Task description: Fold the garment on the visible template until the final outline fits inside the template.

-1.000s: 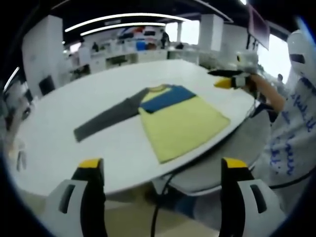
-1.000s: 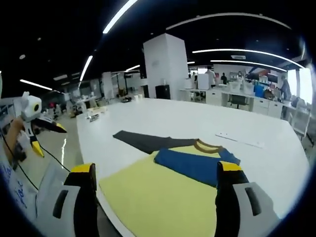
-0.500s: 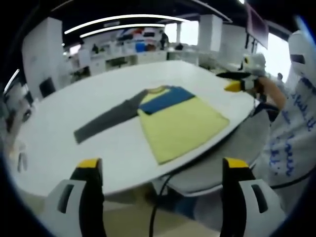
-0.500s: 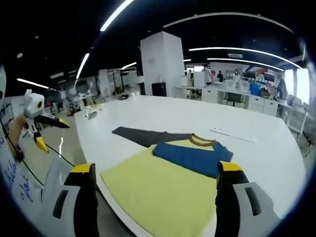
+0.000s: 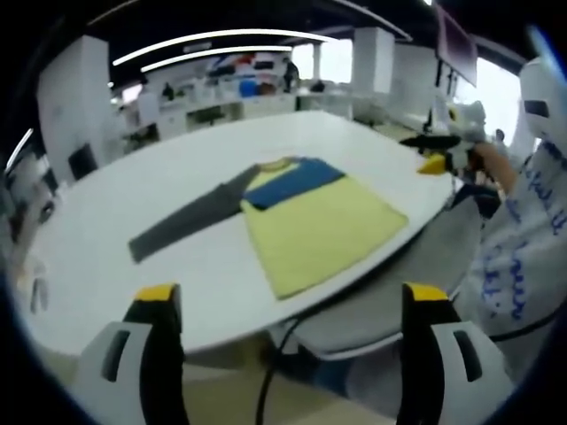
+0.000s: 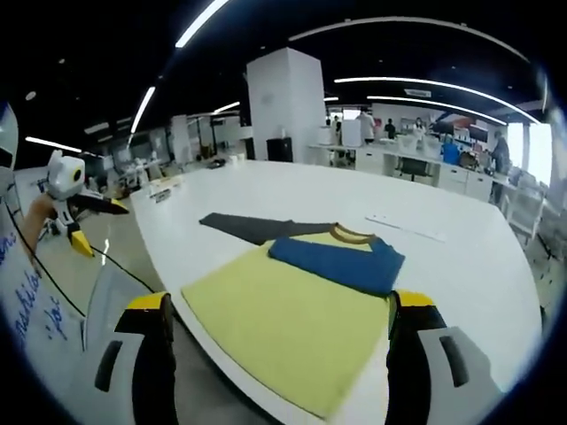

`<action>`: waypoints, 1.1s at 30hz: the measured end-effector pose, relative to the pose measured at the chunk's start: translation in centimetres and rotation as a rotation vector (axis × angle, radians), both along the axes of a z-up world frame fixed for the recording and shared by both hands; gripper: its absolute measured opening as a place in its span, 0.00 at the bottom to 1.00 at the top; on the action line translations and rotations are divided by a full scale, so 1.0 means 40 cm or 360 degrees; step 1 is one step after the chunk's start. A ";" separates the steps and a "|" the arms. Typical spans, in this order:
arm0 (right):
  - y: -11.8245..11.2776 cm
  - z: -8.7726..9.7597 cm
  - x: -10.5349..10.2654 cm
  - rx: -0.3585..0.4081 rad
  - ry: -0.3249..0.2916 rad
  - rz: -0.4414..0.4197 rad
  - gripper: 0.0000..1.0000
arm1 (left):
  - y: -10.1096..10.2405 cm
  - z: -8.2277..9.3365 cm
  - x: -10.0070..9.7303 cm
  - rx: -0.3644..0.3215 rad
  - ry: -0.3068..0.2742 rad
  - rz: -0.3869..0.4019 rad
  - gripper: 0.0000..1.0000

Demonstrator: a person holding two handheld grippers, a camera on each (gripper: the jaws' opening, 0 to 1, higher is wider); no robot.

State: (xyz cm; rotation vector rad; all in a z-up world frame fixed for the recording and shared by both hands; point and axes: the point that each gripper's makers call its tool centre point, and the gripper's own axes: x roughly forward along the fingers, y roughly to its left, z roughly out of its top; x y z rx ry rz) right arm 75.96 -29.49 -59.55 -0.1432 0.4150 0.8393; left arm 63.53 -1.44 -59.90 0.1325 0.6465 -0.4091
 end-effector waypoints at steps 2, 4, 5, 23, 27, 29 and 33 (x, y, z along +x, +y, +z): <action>-0.010 -0.008 -0.012 -0.0026 0.0020 0.0012 1.00 | -0.006 -0.001 -0.002 -0.0001 0.0001 -0.0006 1.00; -0.017 -0.016 -0.029 -0.0056 0.0046 0.0043 1.00 | -0.015 -0.002 -0.004 -0.0001 -0.0003 -0.0013 1.00; -0.022 -0.020 -0.038 -0.0074 0.0054 0.0060 1.00 | -0.021 -0.003 -0.006 -0.0002 -0.0004 -0.0021 1.00; -0.107 -0.030 -0.098 -0.0107 0.0099 0.0009 1.00 | -0.066 -0.012 -0.025 -0.0023 -0.0005 -0.0028 1.00; -0.111 -0.033 -0.104 -0.0122 0.0109 0.0025 1.00 | -0.070 -0.020 -0.036 -0.0031 0.0002 -0.0006 1.00; -0.111 -0.036 -0.109 -0.0134 0.0113 0.0042 1.00 | -0.076 -0.025 -0.042 -0.0034 -0.0001 0.0002 1.00; -0.108 -0.048 -0.119 -0.0146 0.0143 0.0062 1.00 | -0.084 -0.030 -0.054 -0.0067 0.0000 0.0012 1.00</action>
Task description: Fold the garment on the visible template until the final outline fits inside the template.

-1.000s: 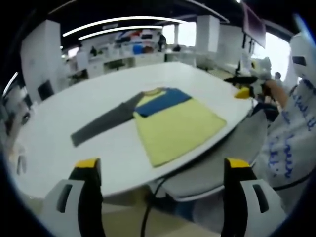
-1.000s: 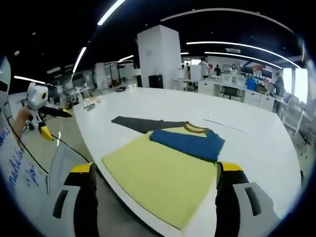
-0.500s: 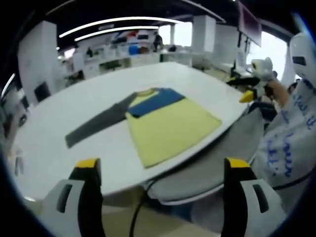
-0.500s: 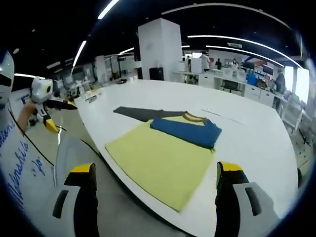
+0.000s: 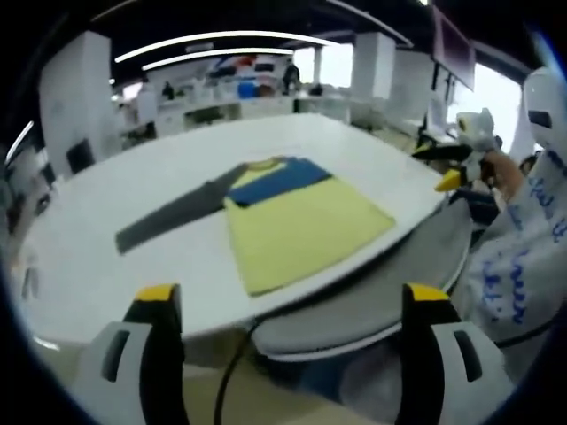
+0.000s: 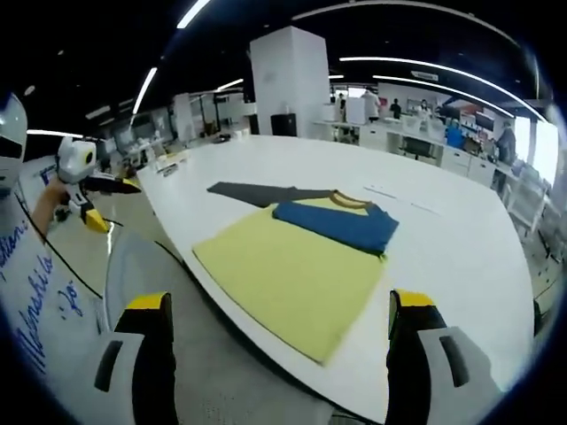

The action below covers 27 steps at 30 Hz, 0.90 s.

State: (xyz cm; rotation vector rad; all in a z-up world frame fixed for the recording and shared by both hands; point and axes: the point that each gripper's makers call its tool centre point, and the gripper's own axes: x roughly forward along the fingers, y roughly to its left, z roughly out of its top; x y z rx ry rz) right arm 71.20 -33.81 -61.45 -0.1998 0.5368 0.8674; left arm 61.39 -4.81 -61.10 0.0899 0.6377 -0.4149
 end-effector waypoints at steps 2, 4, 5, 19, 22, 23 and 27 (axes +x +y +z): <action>0.007 -0.002 -0.005 -0.0003 0.0011 0.0013 1.00 | 0.007 -0.003 -0.007 0.0000 0.0007 0.0014 1.00; 0.013 0.002 -0.008 0.0002 0.0006 0.0017 1.00 | 0.019 -0.002 -0.012 -0.0001 0.0013 0.0026 1.00; 0.014 0.003 -0.007 0.0006 0.0005 0.0016 1.00 | 0.023 0.000 -0.012 -0.0001 0.0010 0.0028 1.00; 0.085 0.018 0.021 0.0011 -0.0001 -0.0014 1.00 | 0.125 0.032 0.032 0.0014 -0.0023 0.0000 0.99; 0.104 0.022 0.018 0.0021 0.0010 -0.0041 1.00 | 0.142 0.038 0.045 0.0019 -0.0018 -0.0023 0.99; 0.109 0.023 0.017 0.0019 0.0015 -0.0045 1.00 | 0.153 0.040 0.051 0.0025 -0.0007 -0.0034 0.99; 0.127 0.034 0.020 0.0026 0.0024 -0.0087 1.00 | 0.185 0.061 0.072 0.0015 -0.0033 -0.0054 0.99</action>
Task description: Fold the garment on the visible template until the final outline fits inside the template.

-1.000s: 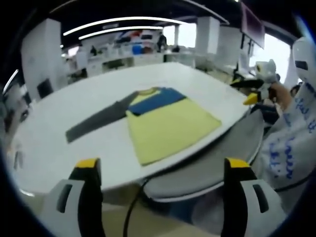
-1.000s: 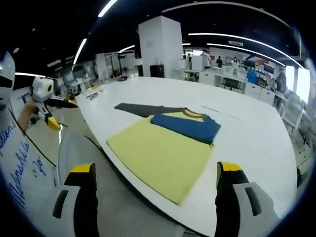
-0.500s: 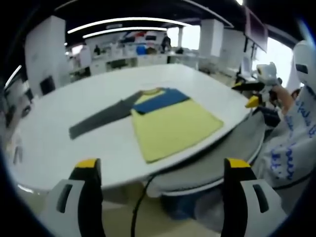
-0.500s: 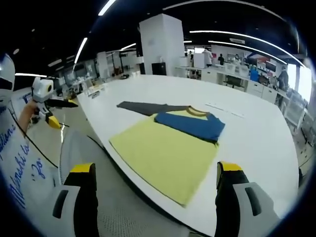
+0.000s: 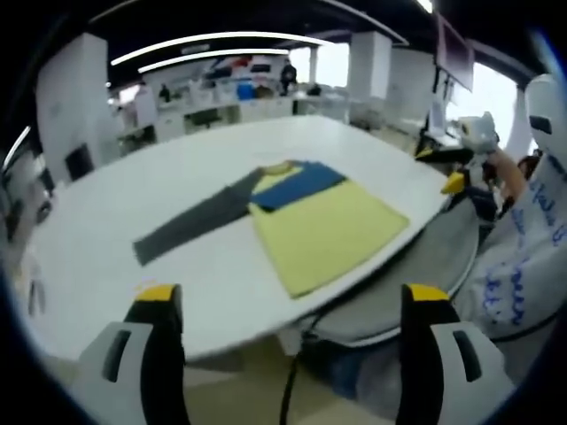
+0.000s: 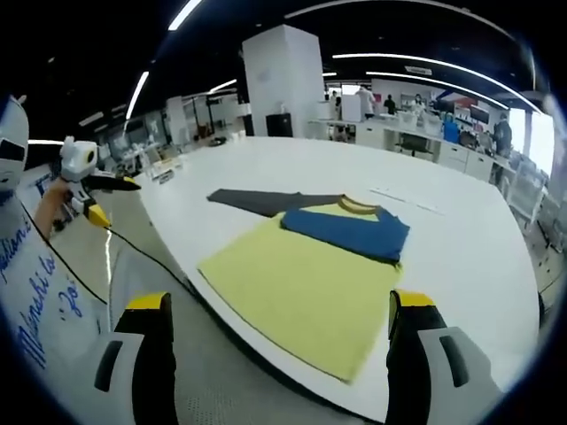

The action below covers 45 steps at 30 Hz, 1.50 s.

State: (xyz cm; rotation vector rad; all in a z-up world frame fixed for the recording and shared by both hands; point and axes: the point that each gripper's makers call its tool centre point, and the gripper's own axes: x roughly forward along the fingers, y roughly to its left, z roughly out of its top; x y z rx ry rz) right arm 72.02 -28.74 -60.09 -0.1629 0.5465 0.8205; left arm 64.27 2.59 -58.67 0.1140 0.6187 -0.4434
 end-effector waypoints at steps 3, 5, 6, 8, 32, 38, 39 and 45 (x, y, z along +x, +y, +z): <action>0.016 0.011 0.004 -0.0018 -0.0010 -0.0032 1.00 | 0.027 0.007 0.016 -0.0007 -0.0011 -0.0020 0.99; 0.024 0.012 0.005 -0.0036 -0.0010 -0.0046 1.00 | 0.041 0.004 0.019 -0.0007 -0.0008 -0.0036 0.99; 0.028 0.012 0.005 -0.0043 -0.0007 -0.0050 1.00 | 0.046 0.003 0.020 -0.0009 -0.0012 -0.0043 0.99; 0.037 0.006 0.002 -0.0066 0.0014 -0.0050 1.00 | 0.060 0.000 0.020 -0.0020 -0.0016 -0.0041 0.99; 0.071 0.003 -0.001 -0.0130 0.0020 -0.0133 1.00 | 0.184 -0.051 0.021 -0.0121 -0.0012 0.0054 0.99; 0.051 -0.006 -0.029 -0.0127 0.0055 -0.0113 1.00 | 0.152 -0.045 0.059 -0.0095 -0.0006 -0.0014 0.99; 0.046 -0.005 -0.032 -0.0124 0.0054 -0.0112 1.00 | 0.144 -0.041 0.066 -0.0083 -0.0008 -0.0033 0.99; 0.000 0.004 -0.031 -0.0131 0.0021 -0.0161 1.00 | 0.111 -0.033 0.087 -0.0076 -0.0022 -0.0058 1.00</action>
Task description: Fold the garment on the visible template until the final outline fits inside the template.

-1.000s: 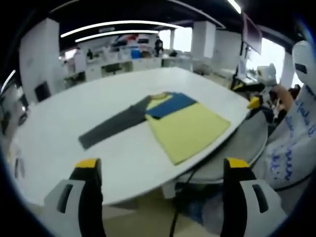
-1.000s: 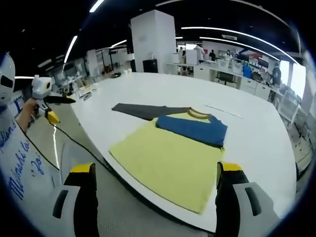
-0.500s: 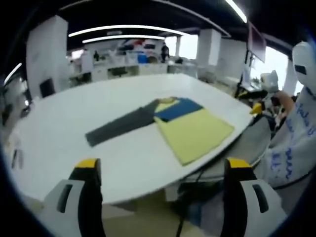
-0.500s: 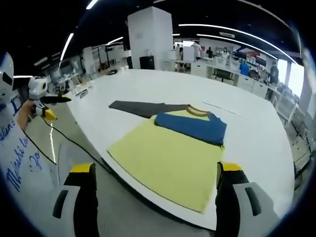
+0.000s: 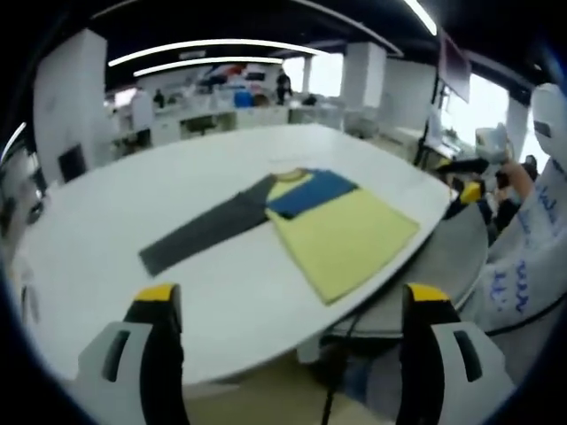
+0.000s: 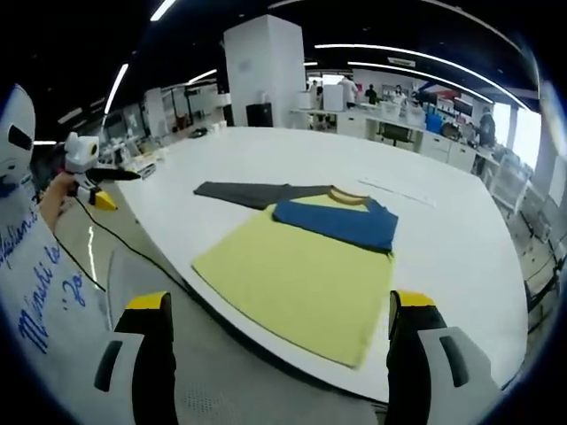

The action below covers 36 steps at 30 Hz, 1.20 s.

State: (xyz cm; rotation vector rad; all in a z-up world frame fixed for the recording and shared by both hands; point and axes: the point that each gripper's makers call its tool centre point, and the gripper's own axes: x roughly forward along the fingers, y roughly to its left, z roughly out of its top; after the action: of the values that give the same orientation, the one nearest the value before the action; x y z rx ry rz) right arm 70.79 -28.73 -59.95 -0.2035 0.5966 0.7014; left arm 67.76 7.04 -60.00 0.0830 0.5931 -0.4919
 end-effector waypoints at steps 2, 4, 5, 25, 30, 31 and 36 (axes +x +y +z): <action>-0.010 0.003 0.001 0.0002 -0.0010 -0.0007 1.00 | -0.006 0.001 0.004 0.0002 -0.0002 0.0000 1.00; -0.024 0.007 0.005 0.0026 -0.0022 -0.0023 1.00 | -0.018 0.007 0.013 -0.0002 -0.0012 -0.0006 1.00; -0.031 0.006 0.008 0.0028 -0.0026 -0.0031 1.00 | -0.022 0.008 0.018 0.0006 -0.0013 -0.0011 0.99; -0.079 -0.015 -0.013 0.0065 -0.0023 -0.0092 1.00 | 0.010 -0.010 0.077 0.0158 0.0016 -0.0042 0.89; -0.085 -0.022 -0.021 0.0077 0.0008 -0.0119 1.00 | 0.069 -0.021 0.130 0.0324 -0.0080 -0.0079 0.84; -0.086 -0.022 -0.022 0.0076 0.0010 -0.0121 1.00 | 0.076 -0.025 0.135 0.0292 -0.0066 -0.0063 0.83; -0.091 -0.016 -0.022 0.0065 0.0003 -0.0134 1.00 | 0.134 -0.035 0.170 0.0125 -0.0071 0.0054 0.78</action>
State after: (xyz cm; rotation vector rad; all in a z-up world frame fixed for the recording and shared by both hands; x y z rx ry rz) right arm 69.93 -32.37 -60.58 -0.1393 0.5886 0.6321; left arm 74.57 12.38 -61.39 0.1578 0.5689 -0.4332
